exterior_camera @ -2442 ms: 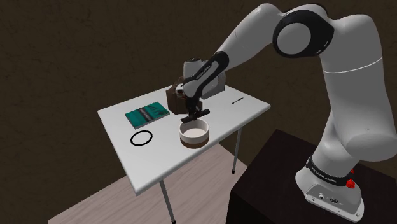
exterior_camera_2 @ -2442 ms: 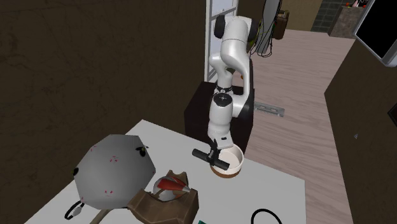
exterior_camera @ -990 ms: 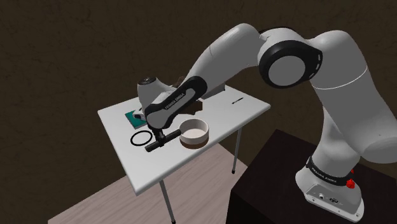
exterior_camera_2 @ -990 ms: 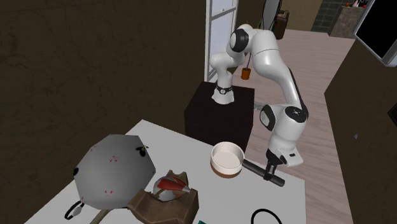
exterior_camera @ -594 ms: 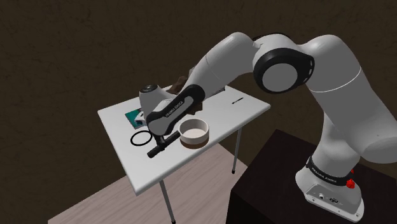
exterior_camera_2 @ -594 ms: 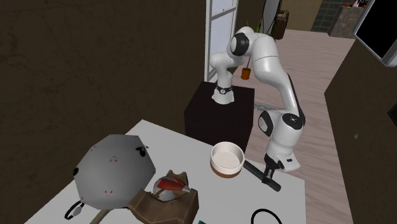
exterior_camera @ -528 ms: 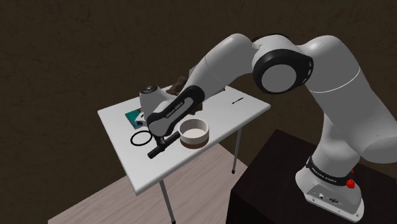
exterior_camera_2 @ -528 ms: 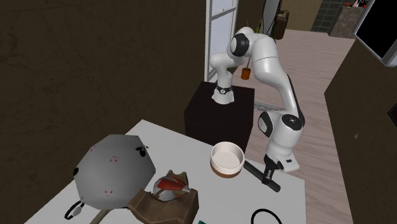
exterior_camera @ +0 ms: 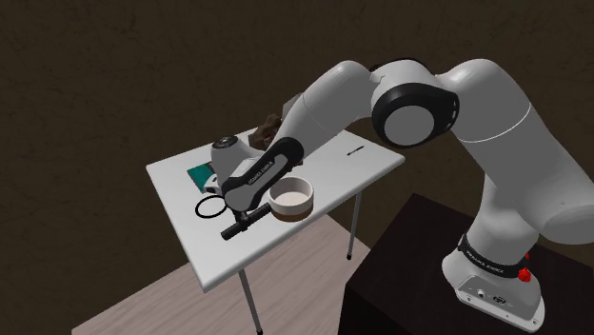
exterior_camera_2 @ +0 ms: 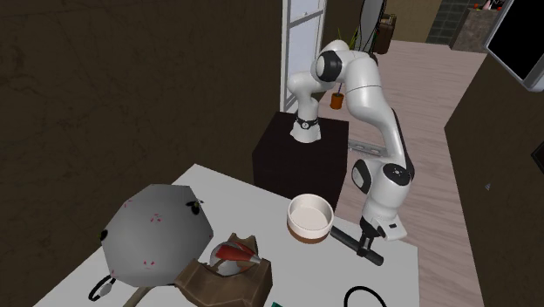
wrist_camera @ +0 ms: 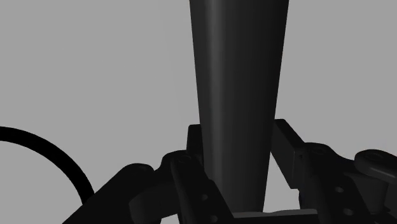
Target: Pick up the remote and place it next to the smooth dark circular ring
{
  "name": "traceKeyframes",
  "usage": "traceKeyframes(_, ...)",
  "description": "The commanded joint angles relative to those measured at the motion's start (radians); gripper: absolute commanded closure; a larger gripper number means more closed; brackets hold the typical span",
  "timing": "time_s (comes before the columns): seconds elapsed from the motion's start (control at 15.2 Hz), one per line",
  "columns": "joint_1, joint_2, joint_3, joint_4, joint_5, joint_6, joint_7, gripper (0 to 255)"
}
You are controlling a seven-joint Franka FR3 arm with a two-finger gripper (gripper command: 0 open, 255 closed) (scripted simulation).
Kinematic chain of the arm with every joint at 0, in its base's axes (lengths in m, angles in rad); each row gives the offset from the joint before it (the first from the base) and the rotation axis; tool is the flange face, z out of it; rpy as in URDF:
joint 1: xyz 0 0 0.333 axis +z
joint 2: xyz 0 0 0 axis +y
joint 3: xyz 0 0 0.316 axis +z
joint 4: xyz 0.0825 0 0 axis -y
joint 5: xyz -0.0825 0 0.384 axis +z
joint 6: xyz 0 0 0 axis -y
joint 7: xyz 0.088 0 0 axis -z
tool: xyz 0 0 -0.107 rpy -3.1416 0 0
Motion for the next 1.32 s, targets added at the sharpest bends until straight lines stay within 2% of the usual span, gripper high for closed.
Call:
traceKeyframes(0.0, 0.000, 0.002, 0.001, -0.003, 0.000, 0.002, 0.000, 255)
traceKeyframes(0.13, 0.000, 0.002, 0.001, -0.003, 0.000, 0.002, 0.000, 255)
traceKeyframes(0.2, -0.001, 0.004, 0.001, -0.002, 0.001, 0.002, -0.001, 0)
traceKeyframes(0.53, 0.000, 0.002, 0.001, -0.003, 0.000, 0.002, 0.000, 0)
traceKeyframes(0.79, 0.012, -0.098, -0.008, -0.037, -0.009, -0.065, 0.005, 0)
traceKeyframes(1.25, 0.012, -0.098, -0.008, -0.037, -0.009, -0.065, 0.005, 0)
